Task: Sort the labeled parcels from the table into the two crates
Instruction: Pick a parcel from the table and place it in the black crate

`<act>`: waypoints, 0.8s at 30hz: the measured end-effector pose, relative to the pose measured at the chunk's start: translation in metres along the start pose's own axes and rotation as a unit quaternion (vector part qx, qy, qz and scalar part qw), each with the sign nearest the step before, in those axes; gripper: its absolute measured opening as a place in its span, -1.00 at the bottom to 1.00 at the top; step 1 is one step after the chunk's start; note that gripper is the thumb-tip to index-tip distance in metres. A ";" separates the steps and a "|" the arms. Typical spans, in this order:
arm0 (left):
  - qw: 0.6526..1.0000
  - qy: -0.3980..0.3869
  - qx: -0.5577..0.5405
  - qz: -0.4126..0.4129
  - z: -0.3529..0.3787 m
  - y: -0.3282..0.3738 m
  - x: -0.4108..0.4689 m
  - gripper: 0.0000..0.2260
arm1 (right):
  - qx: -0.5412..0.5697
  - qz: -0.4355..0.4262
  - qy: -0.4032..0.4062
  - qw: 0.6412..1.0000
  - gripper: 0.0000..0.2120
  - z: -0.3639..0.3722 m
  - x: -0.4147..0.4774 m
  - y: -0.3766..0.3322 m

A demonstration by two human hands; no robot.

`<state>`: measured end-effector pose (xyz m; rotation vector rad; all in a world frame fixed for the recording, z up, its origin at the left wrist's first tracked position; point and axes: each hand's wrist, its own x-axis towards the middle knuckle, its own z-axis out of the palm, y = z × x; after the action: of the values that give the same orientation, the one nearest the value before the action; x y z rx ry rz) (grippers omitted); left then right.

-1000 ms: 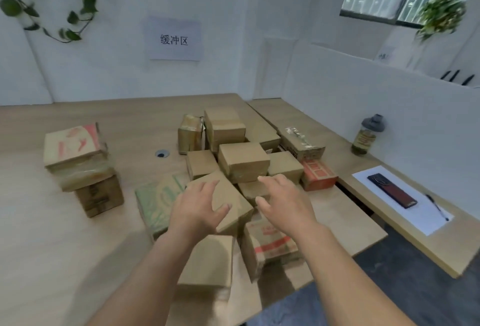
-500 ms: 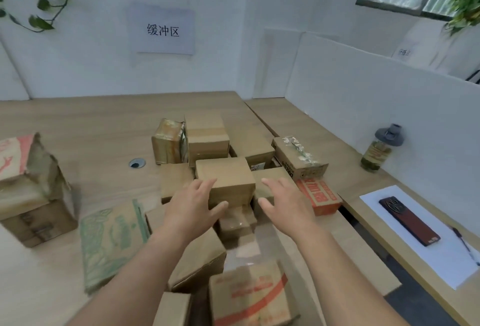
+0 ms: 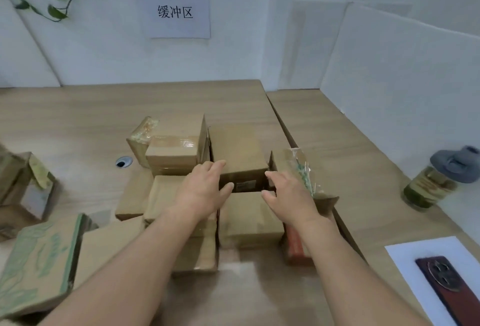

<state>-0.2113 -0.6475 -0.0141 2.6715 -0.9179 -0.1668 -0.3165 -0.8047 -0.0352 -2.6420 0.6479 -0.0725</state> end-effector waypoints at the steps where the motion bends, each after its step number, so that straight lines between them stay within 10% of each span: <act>1: 1.000 -0.003 0.000 -0.008 0.005 0.003 0.009 -0.46 | 0.003 -0.003 -0.004 1.000 -0.51 -0.001 0.010 0.005; 12: 0.991 -0.085 -0.003 -0.102 0.026 -0.002 0.103 -0.47 | 0.004 0.013 -0.109 0.994 -0.53 0.009 0.112 0.010; 24: 0.922 -0.008 -0.312 -0.227 0.025 -0.009 0.119 -0.71 | 0.197 0.137 -0.108 0.965 -0.33 0.030 0.128 0.024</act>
<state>-0.1174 -0.7208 -0.0416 2.2176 -0.1665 -0.4918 -0.2085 -0.8704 -0.0784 -2.1234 0.8220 0.1506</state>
